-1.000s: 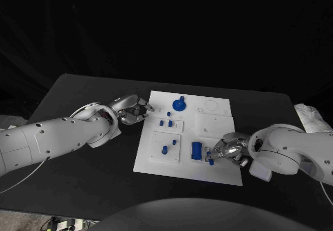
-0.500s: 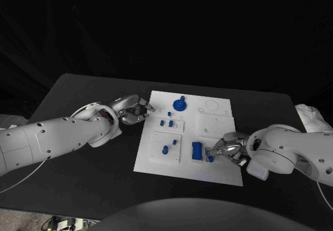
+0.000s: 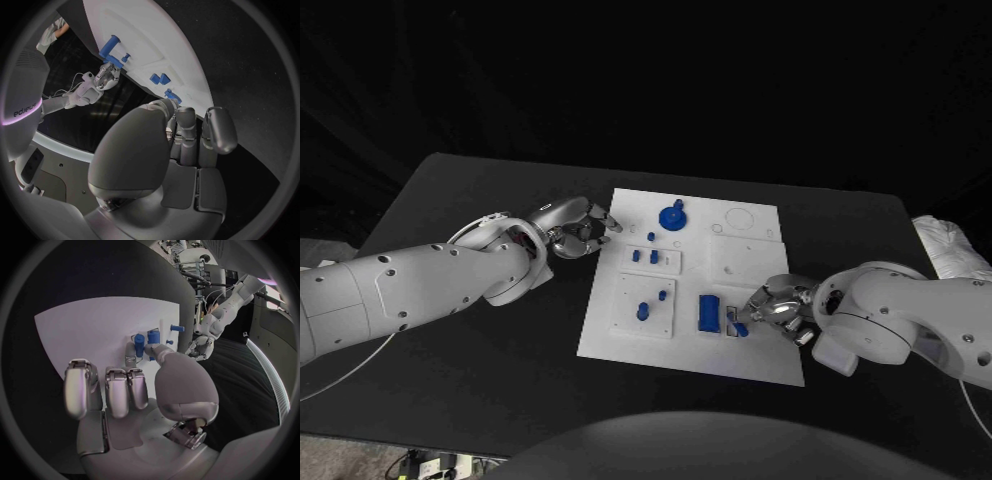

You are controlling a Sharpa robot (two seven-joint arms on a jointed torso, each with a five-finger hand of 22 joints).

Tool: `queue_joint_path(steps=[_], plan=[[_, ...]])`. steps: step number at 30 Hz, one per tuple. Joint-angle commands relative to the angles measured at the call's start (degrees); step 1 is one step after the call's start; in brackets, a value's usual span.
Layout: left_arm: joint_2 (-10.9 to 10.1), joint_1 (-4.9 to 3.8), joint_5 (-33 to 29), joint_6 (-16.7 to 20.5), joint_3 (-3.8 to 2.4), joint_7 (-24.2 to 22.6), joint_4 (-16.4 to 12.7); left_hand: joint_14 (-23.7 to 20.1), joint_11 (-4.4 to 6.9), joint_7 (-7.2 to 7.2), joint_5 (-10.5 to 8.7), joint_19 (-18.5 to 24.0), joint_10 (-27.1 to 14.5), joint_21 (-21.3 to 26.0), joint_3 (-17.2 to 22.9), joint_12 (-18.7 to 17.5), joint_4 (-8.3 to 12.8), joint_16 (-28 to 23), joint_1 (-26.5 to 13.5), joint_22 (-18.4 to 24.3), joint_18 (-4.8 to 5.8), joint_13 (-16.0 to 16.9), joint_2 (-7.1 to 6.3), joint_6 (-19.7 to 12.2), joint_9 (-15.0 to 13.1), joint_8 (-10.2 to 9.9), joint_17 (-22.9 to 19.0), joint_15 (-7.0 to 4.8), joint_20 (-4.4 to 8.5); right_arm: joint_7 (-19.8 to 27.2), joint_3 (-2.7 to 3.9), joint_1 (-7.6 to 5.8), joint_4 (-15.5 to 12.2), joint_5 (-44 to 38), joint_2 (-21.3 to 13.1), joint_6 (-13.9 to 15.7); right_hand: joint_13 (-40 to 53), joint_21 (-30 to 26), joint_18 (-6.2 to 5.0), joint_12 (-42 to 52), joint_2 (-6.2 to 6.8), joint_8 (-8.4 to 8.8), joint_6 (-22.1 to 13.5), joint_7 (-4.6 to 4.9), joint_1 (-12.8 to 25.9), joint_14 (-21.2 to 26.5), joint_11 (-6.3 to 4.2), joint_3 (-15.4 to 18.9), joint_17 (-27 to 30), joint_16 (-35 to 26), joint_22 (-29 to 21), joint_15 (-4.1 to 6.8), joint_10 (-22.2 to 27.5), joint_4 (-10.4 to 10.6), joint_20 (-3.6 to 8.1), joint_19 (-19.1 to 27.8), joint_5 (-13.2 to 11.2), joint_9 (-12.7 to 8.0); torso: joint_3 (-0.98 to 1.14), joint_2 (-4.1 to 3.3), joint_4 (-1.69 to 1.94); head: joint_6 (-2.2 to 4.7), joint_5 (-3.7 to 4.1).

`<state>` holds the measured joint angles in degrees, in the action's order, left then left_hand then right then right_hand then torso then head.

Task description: Assemble the parts on the task board

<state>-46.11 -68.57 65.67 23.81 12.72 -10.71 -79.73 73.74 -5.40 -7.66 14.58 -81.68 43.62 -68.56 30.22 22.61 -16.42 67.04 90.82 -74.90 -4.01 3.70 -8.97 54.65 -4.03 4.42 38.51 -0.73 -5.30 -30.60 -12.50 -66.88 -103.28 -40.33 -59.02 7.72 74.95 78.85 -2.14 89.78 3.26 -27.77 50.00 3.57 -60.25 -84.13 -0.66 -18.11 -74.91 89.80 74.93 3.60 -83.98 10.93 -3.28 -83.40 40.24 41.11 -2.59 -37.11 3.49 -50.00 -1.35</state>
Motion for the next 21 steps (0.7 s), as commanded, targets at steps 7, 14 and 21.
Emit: queue_joint_path(steps=[7, 14, 21], plan=[[0.03, 0.09, -0.23, -0.95, -0.04, 0.17, -0.05, -0.29, -0.08, -0.19, 0.07, 0.36, 0.59, 0.23, 0.38, -0.42, 0.07, -0.3, -0.12, -9.21, -0.46, 0.08, -0.72, 0.43, -0.07, 0.3, -0.06, 0.08, -0.1, 1.95, -0.02, 0.15, -2.46, -1.93, -1.24, 3.64, 15.05, -0.03, -0.85, 0.22, 0.0, 0.02, 0.0, -0.02, -0.14, -5.87, 0.37, -0.48, -15.09, 0.2, 11.07, -0.35, -6.02, -0.81, 0.06, 0.38, -0.21, 0.41, 0.03, -0.05, 0.04, 0.0, -0.1], [-0.1, 0.12, -0.23, -1.14, -0.04, 0.41, -0.02, -0.29, -0.08, -0.19, 0.07, 0.36, 0.59, 0.23, 0.38, -0.42, 0.07, -0.3, -0.12, -9.21, -0.46, 0.08, -0.72, 0.43, -0.07, 0.3, -0.06, 0.08, -0.1, 2.91, -0.01, 0.11, -5.33, -1.55, -3.69, 5.0, 15.05, 0.42, -0.74, 0.22, 0.11, -0.34, 0.41, -0.21, -0.27, -5.87, 0.2, -0.59, -15.09, 0.2, 11.24, -0.21, -6.02, -1.31, 0.16, 0.04, 0.13, 0.76, -0.04, 0.03, 0.05, 0.0, -0.09], [-0.04, 0.13, -0.23, -1.28, -0.04, 0.61, 0.03, -0.29, -0.08, -0.19, 0.07, 0.36, 0.59, 0.23, 0.38, -0.42, 0.07, -0.3, -0.12, -9.21, -0.46, 0.08, -0.72, 0.43, -0.07, 0.3, -0.06, 0.08, -0.1, 2.94, -0.01, 0.1, -5.57, -1.23, -4.47, 5.16, 15.05, 0.71, -0.67, 0.22, 0.01, -0.45, 0.5, -0.29, -0.24, -5.87, 0.11, -0.71, -15.09, 0.2, 11.34, -0.12, -6.02, -1.44, 0.23, -0.17, 0.46, 0.93, -0.06, 0.05, 0.06, 0.0, 0.07]])
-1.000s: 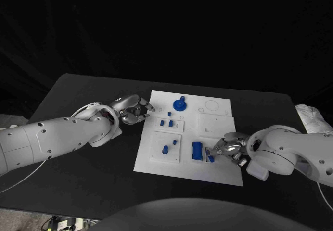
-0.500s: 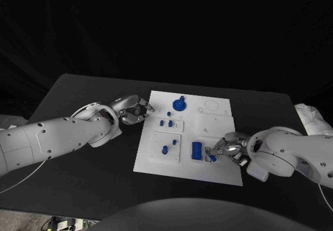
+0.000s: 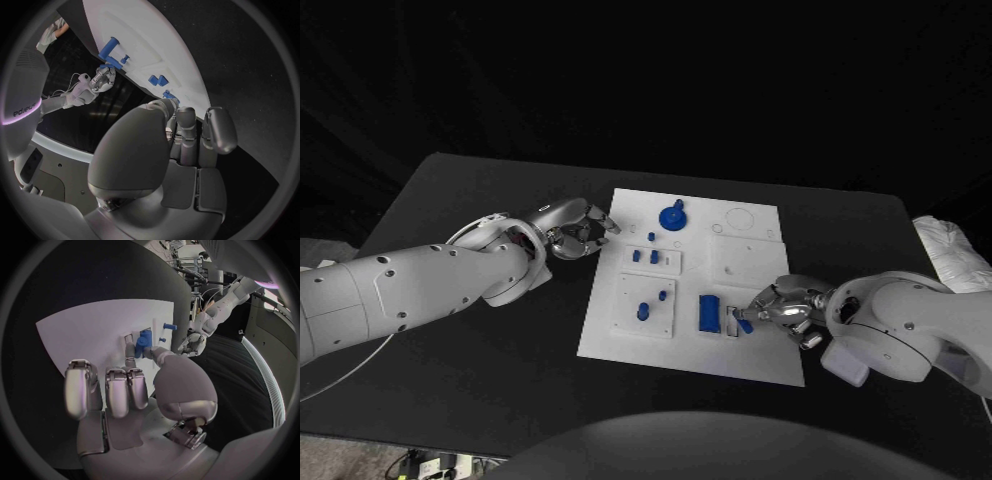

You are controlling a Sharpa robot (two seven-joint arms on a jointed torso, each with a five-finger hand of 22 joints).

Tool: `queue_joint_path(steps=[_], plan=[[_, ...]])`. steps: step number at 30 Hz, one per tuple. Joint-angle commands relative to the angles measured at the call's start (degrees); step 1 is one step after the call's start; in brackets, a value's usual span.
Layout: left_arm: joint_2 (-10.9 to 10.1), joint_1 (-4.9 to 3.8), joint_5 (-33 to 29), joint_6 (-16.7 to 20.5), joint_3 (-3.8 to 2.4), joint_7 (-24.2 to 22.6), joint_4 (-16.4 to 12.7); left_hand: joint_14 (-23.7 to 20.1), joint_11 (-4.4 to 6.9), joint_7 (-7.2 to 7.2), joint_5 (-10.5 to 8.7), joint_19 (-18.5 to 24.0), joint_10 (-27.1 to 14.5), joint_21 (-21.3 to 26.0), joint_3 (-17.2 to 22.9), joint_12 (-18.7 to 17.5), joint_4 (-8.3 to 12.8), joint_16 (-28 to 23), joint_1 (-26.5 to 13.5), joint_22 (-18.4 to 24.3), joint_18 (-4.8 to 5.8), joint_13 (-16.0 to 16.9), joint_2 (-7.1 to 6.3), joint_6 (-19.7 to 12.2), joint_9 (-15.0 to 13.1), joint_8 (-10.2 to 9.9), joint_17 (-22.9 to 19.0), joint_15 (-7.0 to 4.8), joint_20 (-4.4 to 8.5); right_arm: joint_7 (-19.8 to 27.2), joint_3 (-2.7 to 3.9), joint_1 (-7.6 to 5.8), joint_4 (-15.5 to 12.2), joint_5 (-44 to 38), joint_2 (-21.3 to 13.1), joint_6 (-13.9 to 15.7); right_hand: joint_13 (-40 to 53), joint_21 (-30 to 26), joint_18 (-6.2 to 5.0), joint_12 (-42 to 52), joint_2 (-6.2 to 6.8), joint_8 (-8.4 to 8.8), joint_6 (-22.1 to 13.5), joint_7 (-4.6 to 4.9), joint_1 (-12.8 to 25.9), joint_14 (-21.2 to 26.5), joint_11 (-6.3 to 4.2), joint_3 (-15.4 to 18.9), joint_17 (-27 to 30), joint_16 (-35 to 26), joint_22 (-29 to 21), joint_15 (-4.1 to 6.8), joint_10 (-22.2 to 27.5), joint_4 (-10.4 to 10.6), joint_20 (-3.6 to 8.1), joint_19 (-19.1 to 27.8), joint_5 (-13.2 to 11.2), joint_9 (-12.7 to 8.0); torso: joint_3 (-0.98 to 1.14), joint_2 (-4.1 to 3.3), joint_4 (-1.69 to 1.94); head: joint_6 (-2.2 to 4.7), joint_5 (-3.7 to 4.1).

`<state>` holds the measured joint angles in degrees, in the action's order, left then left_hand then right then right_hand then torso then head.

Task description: Assemble the parts on the task board

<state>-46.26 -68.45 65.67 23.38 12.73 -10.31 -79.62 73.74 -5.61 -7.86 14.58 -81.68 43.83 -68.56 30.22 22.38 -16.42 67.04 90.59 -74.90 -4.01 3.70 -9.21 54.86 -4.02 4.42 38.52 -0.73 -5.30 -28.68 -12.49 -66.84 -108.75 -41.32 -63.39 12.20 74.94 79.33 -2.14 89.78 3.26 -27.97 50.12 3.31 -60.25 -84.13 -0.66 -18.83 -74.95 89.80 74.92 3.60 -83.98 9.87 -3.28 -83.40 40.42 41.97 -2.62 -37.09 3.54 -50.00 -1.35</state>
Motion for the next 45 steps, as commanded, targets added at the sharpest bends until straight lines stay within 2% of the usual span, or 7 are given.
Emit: queue_joint_path(steps=[1, 11, 18, 32, 37, 42, 45], plan=[[0.12, 0.01, -0.23, -0.85, -0.05, 0.23, -0.09, -0.29, 0.13, 0.02, 0.07, 0.36, 0.37, 0.23, 0.38, -0.19, 0.07, -0.3, 0.12, -9.21, -0.46, 0.08, -0.49, 0.22, -0.08, 0.31, -0.07, 0.08, -0.1, 0.97, -0.02, 0.06, -0.09, -0.2, -0.14, 0.62, 15.06, 0.24, -0.66, 0.22, 0.0, -0.26, 0.38, -0.04, -0.24, -5.87, 0.11, -0.01, -15.05, 0.2, 11.35, -0.12, -6.02, -0.39, 0.24, -0.18, 0.31, 0.08, -0.02, 0.02, 0.02, 0.0, 0.07], [0.13, 0.02, -0.23, -1.02, -0.05, 0.52, -0.1, -0.28, 0.1, -0.01, 0.07, 0.33, 0.39, 0.14, 0.43, -0.22, 0.06, -0.29, 0.08, -9.23, -0.44, 0.08, -0.51, 0.24, -0.07, 0.3, -0.04, 0.11, -0.12, 0.36, -0.03, 0.58, 0.81, -0.09, 0.56, 0.0, 15.06, -0.08, -0.73, 0.22, -0.08, -0.21, -0.95, 0.23, 0.3, -5.87, 0.23, -0.01, -15.05, 0.2, 11.25, -0.11, -6.02, -0.46, 0.32, -0.06, 0.29, 0.6, -0.04, -0.01, 0.08, 0.0, 0.3], [0.09, 0.02, -0.23, -1.02, -0.05, 0.61, -0.15, -0.28, 0.1, -0.01, 0.07, 0.33, 0.39, 0.14, 0.43, -0.22, 0.06, -0.29, 0.08, -9.23, -0.44, 0.08, -0.51, 0.24, -0.07, 0.3, -0.04, 0.11, -0.12, -0.53, -0.04, 1.22, 2.41, 0.06, 1.89, -1.54, 15.06, -1.23, -0.97, 0.22, -0.33, -0.65, -3.7, 0.92, 2.49, -5.87, 0.84, 0.84, -15.05, 0.2, 10.85, -0.58, -6.02, 0.41, 0.0, 0.51, -1.88, 1.82, 0.0, 0.02, 0.09, 0.0, 0.09], [0.0, 0.02, -0.23, -1.02, -0.06, 0.79, -0.14, -0.28, 0.06, -0.05, 0.07, 0.34, 0.43, 0.14, 0.49, -0.24, 0.07, -0.3, 0.06, -9.23, -0.44, 0.08, -0.52, 0.26, -0.07, 0.3, -0.07, 0.13, -0.13, 0.8, -0.04, 1.77, 3.26, 0.15, 2.64, 1.16, 15.06, -2.09, -1.18, 0.22, -1.1, -0.97, -4.48, 1.06, 3.18, -5.87, 0.98, 0.76, -15.05, 0.2, 10.57, -0.7, -6.02, 0.87, -0.15, 0.97, -2.31, 2.32, 0.01, -0.03, 0.02, 0.0, -0.19], [0.05, 0.02, -0.23, -1.17, -0.06, 0.89, -0.07, -0.28, 0.06, -0.05, 0.07, 0.34, 0.43, 0.14, 0.49, -0.24, 0.07, -0.3, 0.06, -9.23, -0.44, 0.08, -0.52, 0.26, -0.07, 0.3, -0.07, 0.13, -0.13, 0.57, -0.04, 1.82, 3.16, 0.5, 2.62, 0.67, 15.06, -2.41, -1.24, 0.22, -1.41, -1.35, -4.94, 1.14, 3.93, -5.87, 1.06, 1.01, -15.05, 0.2, 10.47, -0.78, -6.02, 1.34, -0.25, 1.08, -3.98, 2.76, -0.02, -0.01, 0.0, 0.0, 0.01], [0.1, 0.03, -0.23, -1.34, -0.06, 1.04, 0.03, -0.28, 0.06, -0.05, 0.07, 0.34, 0.43, 0.14, 0.49, -0.24, 0.07, -0.3, 0.06, -9.23, -0.44, 0.08, -0.52, 0.26, -0.07, 0.3, -0.07, 0.13, -0.13, 0.63, -0.04, 1.86, 3.1, 0.82, 2.61, 0.62, 15.06, -2.94, -1.35, 0.22, -2.32, -1.59, -5.27, 1.17, 5.03, -5.87, 1.08, 0.61, -15.05, 0.2, 10.32, -0.79, -6.02, 2.38, -0.29, 1.29, -1.45, 3.03, -0.01, 0.01, -0.03, 0.0, 0.01], [0.13, 0.03, -0.23, -1.45, -0.06, 1.12, 0.06, -0.28, 0.06, -0.05, 0.07, 0.34, 0.43, 0.15, 0.49, -0.25, 0.07, -0.3, 0.05, -9.23, -0.45, 0.08, -0.52, 0.27, -0.07, 0.3, -0.08, 0.13, -0.14, 0.61, -0.04, 1.88, 3.07, 1.01, 2.63, 0.5, 15.06, -3.12, -1.39, 0.22, -2.58, -1.72, -5.27, 1.17, 5.7, -5.87, 1.08, 0.53, -15.05, 0.2, 10.27, -0.79, -6.02, 2.95, -0.3, 1.35, -0.92, 3.12, 0.0, 0.0, 0.0, 0.0, 0.07]])
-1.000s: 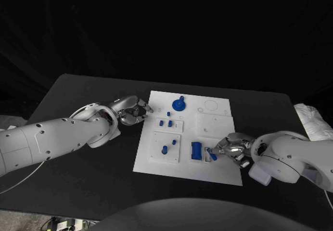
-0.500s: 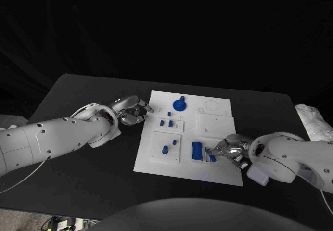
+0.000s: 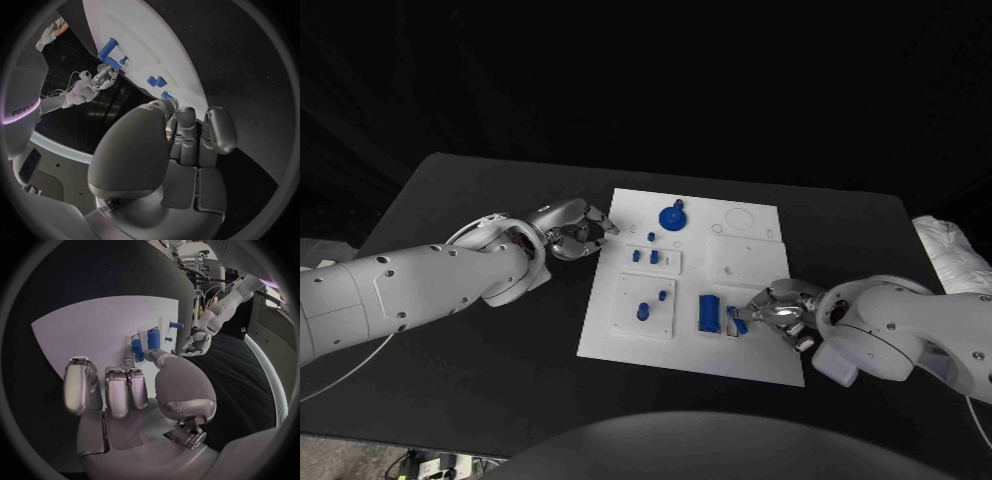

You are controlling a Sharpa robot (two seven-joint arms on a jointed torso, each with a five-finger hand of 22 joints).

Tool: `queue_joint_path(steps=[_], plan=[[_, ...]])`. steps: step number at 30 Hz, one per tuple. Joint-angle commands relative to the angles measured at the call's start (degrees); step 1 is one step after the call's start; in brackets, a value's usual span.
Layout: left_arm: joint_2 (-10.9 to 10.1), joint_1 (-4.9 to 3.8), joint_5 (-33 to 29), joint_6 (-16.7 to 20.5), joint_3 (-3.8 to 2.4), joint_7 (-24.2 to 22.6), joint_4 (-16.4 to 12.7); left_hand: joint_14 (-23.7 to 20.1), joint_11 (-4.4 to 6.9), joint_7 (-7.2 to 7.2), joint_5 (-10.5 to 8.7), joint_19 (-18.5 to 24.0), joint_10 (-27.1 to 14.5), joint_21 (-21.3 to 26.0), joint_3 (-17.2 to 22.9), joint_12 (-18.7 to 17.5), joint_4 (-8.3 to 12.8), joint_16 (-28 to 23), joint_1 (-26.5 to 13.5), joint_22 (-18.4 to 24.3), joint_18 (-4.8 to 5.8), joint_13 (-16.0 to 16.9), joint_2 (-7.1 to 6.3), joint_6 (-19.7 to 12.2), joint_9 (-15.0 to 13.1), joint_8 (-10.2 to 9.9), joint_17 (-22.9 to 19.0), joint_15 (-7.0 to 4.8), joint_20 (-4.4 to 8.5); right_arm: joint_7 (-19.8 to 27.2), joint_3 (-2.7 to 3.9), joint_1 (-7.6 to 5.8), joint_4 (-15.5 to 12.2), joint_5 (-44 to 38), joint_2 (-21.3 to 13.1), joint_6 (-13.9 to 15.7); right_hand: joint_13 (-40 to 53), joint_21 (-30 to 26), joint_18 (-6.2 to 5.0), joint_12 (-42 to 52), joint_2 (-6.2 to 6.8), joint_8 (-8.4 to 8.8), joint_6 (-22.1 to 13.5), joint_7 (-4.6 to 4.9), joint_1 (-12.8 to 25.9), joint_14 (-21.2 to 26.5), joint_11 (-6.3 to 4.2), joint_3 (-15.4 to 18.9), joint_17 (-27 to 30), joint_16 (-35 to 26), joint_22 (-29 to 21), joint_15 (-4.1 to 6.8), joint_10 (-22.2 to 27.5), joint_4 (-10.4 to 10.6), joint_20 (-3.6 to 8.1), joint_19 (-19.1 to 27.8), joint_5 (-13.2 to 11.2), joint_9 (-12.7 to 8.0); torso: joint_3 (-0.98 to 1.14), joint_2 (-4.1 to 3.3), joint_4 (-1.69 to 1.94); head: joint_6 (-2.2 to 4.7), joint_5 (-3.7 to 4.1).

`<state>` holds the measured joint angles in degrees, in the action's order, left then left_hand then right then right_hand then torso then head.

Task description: Assemble the parts on the task board

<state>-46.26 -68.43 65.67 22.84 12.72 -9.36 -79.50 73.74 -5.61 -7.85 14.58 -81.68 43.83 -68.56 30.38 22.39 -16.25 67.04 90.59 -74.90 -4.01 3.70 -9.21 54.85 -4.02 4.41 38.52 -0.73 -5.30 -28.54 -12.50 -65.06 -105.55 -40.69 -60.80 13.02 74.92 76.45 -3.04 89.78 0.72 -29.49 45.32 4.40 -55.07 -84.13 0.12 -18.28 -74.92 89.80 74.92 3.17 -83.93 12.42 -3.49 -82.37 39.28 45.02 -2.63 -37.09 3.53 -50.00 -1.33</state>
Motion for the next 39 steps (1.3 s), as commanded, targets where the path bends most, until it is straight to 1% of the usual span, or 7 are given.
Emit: queue_joint_path(steps=[1, 7, 16, 23, 27, 33, 39], plan=[[0.14, 0.01, -0.23, -0.94, -0.04, 0.19, -0.05, -0.3, 0.03, -0.09, 0.07, 0.35, 0.46, 0.18, 0.36, -0.26, -0.1, -0.33, 0.03, -9.22, -0.44, 0.08, -0.53, 0.31, -0.07, 0.32, -0.13, 0.15, -0.15, 0.46, -0.03, 0.1, -0.13, 0.42, 0.06, -0.37, 15.08, -0.27, -0.49, 0.22, -0.05, -0.22, -0.48, 0.1, 0.65, -5.87, 0.3, 0.0, -15.08, 0.2, 10.27, -0.36, -6.07, 0.5, -0.09, 0.32, 0.23, 0.08, 0.02, 0.0, 0.02, 0.0, 0.07], [0.2, 0.04, -0.23, -1.23, -0.04, 0.4, 0.0, -0.29, 0.01, -0.11, 0.07, 0.35, 0.48, 0.18, 0.39, -0.27, -0.1, -0.32, 0.02, -9.22, -0.44, 0.08, -0.52, 0.34, -0.08, 0.33, -0.13, 0.16, -0.15, -0.1, -0.02, 0.12, -0.13, 0.57, 0.19, -1.13, 15.08, -0.67, -0.57, 0.22, 0.06, -0.42, -0.3, 0.03, 1.87, -5.87, 0.25, 0.26, -15.08, 0.2, 10.16, -0.32, -6.07, 1.32, -0.06, 0.44, -1.29, 0.17, 0.0, 0.0, 0.01, 0.0, 0.14], [0.21, 0.06, -0.23, -1.53, -0.04, 0.65, 0.01, -0.29, -0.03, -0.17, 0.08, 0.34, 0.52, 0.13, 0.46, -0.28, -0.09, -0.33, 0.01, -9.23, -0.43, 0.08, -0.49, 0.46, -0.09, 0.38, -0.14, 0.2, -0.18, -0.83, -0.02, 0.13, 0.03, 0.53, 0.21, -2.43, 15.08, -2.02, -0.82, 0.22, 0.49, -0.24, -0.26, 0.11, 3.87, -5.87, 0.34, 1.95, -15.08, 0.2, 9.79, -0.39, -6.07, 2.34, -0.1, 0.98, -12.53, -0.08, 0.02, 0.0, 0.03, 0.0, 0.08], [0.17, 0.07, -0.23, -1.68, -0.04, 0.79, -0.02, -0.29, -0.04, -0.18, 0.09, 0.35, 0.56, 0.15, 0.52, -0.29, -0.05, -0.32, 0.04, -9.22, -0.43, 0.08, -0.48, 0.53, -0.1, 0.41, -0.13, 0.22, -0.19, -0.57, -0.02, 0.13, -0.03, 0.54, 0.07, -2.44, 15.08, -2.46, -0.88, 0.22, 0.46, -0.08, -0.33, 0.17, 4.57, -5.87, 0.41, 3.01, -15.08, 0.2, 9.71, -0.44, -6.07, 2.49, -0.15, 1.08, -17.23, -0.29, 0.03, -0.02, 0.06, 0.0, 0.02], [0.09, 0.08, -0.23, -1.58, -0.04, 0.66, -0.09, -0.29, -0.04, -0.18, 0.09, 0.35, 0.56, 0.15, 0.52, -0.29, -0.05, -0.32, 0.04, -9.22, -0.43, 0.08, -0.48, 0.53, -0.1, 0.41, -0.13, 0.22, -0.19, 2.04, -0.02, 0.13, -0.39, -0.39, -0.41, 0.59, 15.08, -2.51, -0.89, 0.22, 0.41, -0.07, -0.34, 0.17, 4.68, -5.87, 0.41, 3.28, -15.08, 0.2, 9.72, -0.45, -6.07, 2.5, -0.16, 1.06, -18.16, -0.33, 0.02, -0.03, 0.01, 0.0, -0.09], [-0.27, 0.08, -0.23, -0.57, -0.04, -0.36, -0.35, -0.25, -0.05, -0.18, 0.11, 0.33, 0.65, 0.08, 0.69, -0.31, 0.04, -0.28, 0.13, -9.24, -0.42, 0.09, -0.46, 0.67, -0.11, 0.46, -0.06, 0.25, -0.22, 12.85, -0.03, 0.14, -2.37, -7.38, -2.69, 9.78, 15.08, 1.58, 0.05, 0.22, 1.36, -3.91, -0.76, -0.83, -4.45, -5.87, -0.42, 0.71, -15.08, 0.2, 11.18, 0.21, -6.07, -5.23, 0.3, -1.29, -9.38, 2.55, 0.07, -0.07, 0.02, 0.0, -0.14], [-0.55, 0.11, -0.25, 0.08, -0.04, -1.07, -0.47, -0.26, -0.05, -0.17, 0.11, 0.32, 0.67, 0.06, 0.72, -0.32, 0.05, -0.29, 0.14, -9.25, -0.42, 0.09, -0.46, 0.69, -0.12, 0.47, -0.08, 0.25, -0.22, 20.85, -0.05, 0.62, -3.88, -15.38, -4.81, 13.55, 15.08, 5.01, 0.87, 0.22, 1.47, -8.15, -1.47, -1.89, -13.33, -5.87, -1.44, -2.19, -15.08, 0.2, 12.27, 1.11, -6.07, -12.11, 1.23, -3.11, -10.55, 5.66, 0.05, 0.04, -0.09, 0.0, -0.09]])
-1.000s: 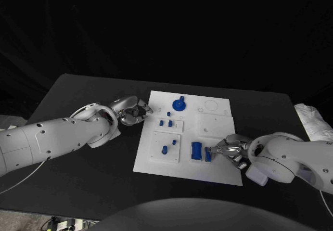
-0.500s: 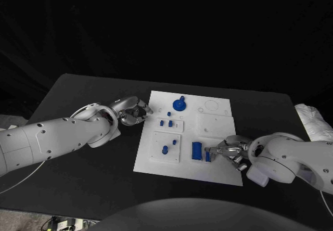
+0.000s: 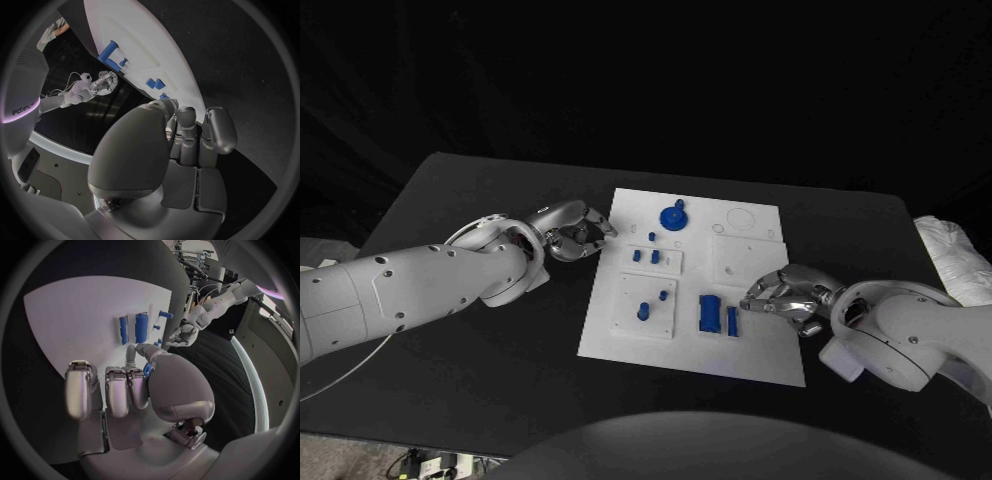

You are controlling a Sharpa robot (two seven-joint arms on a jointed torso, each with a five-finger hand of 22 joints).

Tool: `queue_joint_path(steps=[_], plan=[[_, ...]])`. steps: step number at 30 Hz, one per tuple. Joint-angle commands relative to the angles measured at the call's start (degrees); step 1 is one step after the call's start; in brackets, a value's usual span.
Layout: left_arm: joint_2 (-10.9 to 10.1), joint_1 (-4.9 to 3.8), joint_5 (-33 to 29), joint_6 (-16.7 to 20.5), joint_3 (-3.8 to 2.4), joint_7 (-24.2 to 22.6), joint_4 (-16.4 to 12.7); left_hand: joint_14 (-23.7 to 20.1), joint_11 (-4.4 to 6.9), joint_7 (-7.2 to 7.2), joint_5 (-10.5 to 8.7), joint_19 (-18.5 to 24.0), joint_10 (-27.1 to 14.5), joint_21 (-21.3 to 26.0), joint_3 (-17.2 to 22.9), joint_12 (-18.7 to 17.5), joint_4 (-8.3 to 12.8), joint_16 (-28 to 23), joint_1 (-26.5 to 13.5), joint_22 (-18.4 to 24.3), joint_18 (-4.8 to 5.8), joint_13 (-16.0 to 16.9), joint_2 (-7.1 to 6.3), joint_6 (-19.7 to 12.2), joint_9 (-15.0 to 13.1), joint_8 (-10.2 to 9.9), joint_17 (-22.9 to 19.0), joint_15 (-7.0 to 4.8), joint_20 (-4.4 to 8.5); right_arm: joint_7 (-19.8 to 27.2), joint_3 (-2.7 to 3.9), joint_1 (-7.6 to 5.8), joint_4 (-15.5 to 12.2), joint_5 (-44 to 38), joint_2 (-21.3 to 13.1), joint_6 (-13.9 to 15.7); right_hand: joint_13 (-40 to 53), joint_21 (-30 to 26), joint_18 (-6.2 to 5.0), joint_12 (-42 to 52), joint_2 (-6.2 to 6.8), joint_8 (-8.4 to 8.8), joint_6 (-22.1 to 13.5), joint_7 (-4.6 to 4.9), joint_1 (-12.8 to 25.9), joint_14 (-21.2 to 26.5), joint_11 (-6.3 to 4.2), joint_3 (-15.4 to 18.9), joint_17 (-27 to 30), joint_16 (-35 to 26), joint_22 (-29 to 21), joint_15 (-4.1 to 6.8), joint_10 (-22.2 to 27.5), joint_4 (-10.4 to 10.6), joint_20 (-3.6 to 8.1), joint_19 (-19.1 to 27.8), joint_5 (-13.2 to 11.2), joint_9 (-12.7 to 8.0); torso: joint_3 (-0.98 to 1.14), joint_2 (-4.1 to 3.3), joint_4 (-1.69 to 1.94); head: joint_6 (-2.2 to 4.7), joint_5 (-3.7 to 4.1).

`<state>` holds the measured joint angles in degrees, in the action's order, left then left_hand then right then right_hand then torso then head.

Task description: Assemble the parts on the task board

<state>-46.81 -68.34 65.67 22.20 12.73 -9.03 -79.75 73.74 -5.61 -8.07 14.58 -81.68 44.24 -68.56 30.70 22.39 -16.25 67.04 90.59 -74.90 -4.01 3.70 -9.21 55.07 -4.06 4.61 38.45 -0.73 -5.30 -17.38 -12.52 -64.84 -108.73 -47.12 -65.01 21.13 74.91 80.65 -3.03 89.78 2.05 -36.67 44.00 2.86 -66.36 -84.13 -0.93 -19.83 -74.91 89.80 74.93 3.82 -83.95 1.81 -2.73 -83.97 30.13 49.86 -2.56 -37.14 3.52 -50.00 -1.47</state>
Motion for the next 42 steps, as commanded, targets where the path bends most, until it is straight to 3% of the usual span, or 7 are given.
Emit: queue_joint_path(steps=[1, 10, 17, 24, 26, 33, 42], plan=[[-0.02, 0.05, -0.26, 0.92, -0.05, -1.61, -0.23, -0.26, -0.04, 0.06, 0.11, 0.33, 0.27, 0.08, 0.42, -0.32, 0.05, -0.3, 0.15, -9.24, -0.43, 0.09, -0.47, 0.49, -0.07, 0.27, -0.03, 0.25, -0.22, 10.63, -0.03, 0.59, -0.92, -10.4, -0.98, 5.63, 15.09, 1.1, 0.93, 0.22, 0.13, -1.24, -0.2, -0.33, -2.72, -5.87, -0.39, -0.91, -15.09, 0.2, 12.34, 0.48, -6.05, -1.95, 0.54, -1.64, -2.28, 0.94, -0.03, 0.1, -0.07, 0.0, 0.1], [-1.25, 0.19, -4.38, 9.63, -0.09, -11.04, -2.11, -1.27, 0.28, 0.31, -0.46, 1.01, 5.52, 1.35, -0.07, 1.49, -0.44, -1.29, -3.35, -8.86, -0.66, 0.77, -0.77, 2.64, -0.29, 1.17, -1.92, 0.73, -0.63, 24.34, -0.04, 1.34, -0.86, -9.75, -2.81, 14.81, 15.09, -2.66, 0.0, 0.22, 0.31, -2.22, 2.29, -0.81, -0.58, -5.87, -0.73, 0.6, -15.09, 0.2, 11.04, 0.51, -6.05, 2.24, 0.47, 0.78, -10.99, -0.1, -0.02, 0.32, -0.15, 0.0, 0.25], [-3.16, -0.01, -20.56, 14.98, -0.27, -24.25, -5.49, -22.26, -0.8, 0.68, 0.2, 25.79, 8.02, 37.85, -6.36, 1.83, -0.21, -15.22, -9.06, 0.32, -5.06, 1.68, -1.5, 4.36, -0.11, 1.52, -14.53, 3.95, -3.18, 43.22, -0.02, 0.12, 0.89, 8.28, -2.22, 19.13, -5.31, -43.31, -6.57, -26.21, 1.72, 1.94, 3.83, 0.99, 0.16, 10.95, 1.13, 3.68, 8.96, -30.57, -4.41, -1.1, 13.45, 14.43, -1.62, 24.07, -10.95, -7.8, 0.65, 2.25, -0.29, 0.0, 0.4], [-3.65, -0.32, -35.57, 7.27, -0.32, -29.57, -6.79, -52.96, 0.5, 1.43, 0.75, 58.86, -9.43, 62.04, -31.52, -5.29, 0.71, -37.32, -14.95, 11.31, -2.99, 0.16, 0.93, -3.0, 0.28, 0.14, -26.92, 4.83, -2.89, 51.66, -0.01, -2.45, 3.37, 19.84, -1.17, 11.79, -30.4, -66.79, -3.11, -61.67, 0.24, 11.96, -5.25, 7.24, 6.71, 40.45, 11.57, 12.09, 35.06, -67.57, -19.39, -12.67, 44.69, 14.28, -8.32, 42.16, -12.71, -17.58, 1.48, 5.08, -0.03, 0.0, 0.68], [-3.59, -0.34, -39.09, 3.84, -0.28, -29.83, -6.79, -64.74, 3.82, 4.13, -1.45, 66.6, -19.42, 64.92, -43.24, -9.7, -0.33, -49.59, -14.62, 16.54, -2.07, -0.51, -4.11, -6.8, 0.51, -1.12, -32.3, 1.49, -3.24, 51.87, -0.01, -2.77, 4.49, 22.41, -0.63, 7.49, -37.09, -77.88, -1.53, -70.35, -0.93, 17.62, -12.92, 4.22, 6.8, 55.27, 13.92, 15.36, 42.87, -77.32, -30.35, -15.73, 58.69, 15.17, -12.36, 58.07, -16.27, -22.19, 1.56, 6.1, 0.02, 0.0, 0.97], [-3.39, -0.07, -46.39, -3.52, -0.15, -30.85, -6.78, -73.74, 12.94, 12.31, -4.68, 80.28, -38.06, 67.73, -47.41, -18.94, -1.18, -66.98, -21.66, 59.51, 0.13, -2.13, -8.61, -28.88, 1.81, -2.54, -38.44, -2.17, -4.59, 52.88, -0.02, -2.7, 9.59, 26.71, 2.57, -0.56, -64.07, -80.64, -1.22, -85.38, -3.85, 27.39, -27.55, -7.43, 4.95, 84.07, 1.85, 22.55, 74.23, -89.66, -74.78, -10.11, 81.77, 14.82, -13.9, 83.97, -18.54, -35.78, 1.5, 8.35, -0.12, 0.0, 1.75], [-3.33, 0.35, -48.57, -4.69, -0.09, -32.24, -7.73, -73.74, 16.22, 15.38, -9.55, 81.69, -39.12, 67.99, -47.25, -19.12, -1.2, -67.04, -24.18, 65.67, -0.09, -1.95, -8.68, -30.72, 1.54, -2.13, -38.45, -4.39, -3.77, 54.54, -0.01, -2.16, 11.62, 26.76, 4.66, -4.05, -73.54, -80.65, -3.2, -88.45, -8.23, 30.26, -29.4, -9.78, -0.2, 84.13, -6.17, 31.17, 74.91, -89.8, -74.93, -5.2, 83.85, 14.75, -11.89, 83.97, -17.36, -44.69, 1.95, 8.18, 0.12, 0.0, 2.6]])
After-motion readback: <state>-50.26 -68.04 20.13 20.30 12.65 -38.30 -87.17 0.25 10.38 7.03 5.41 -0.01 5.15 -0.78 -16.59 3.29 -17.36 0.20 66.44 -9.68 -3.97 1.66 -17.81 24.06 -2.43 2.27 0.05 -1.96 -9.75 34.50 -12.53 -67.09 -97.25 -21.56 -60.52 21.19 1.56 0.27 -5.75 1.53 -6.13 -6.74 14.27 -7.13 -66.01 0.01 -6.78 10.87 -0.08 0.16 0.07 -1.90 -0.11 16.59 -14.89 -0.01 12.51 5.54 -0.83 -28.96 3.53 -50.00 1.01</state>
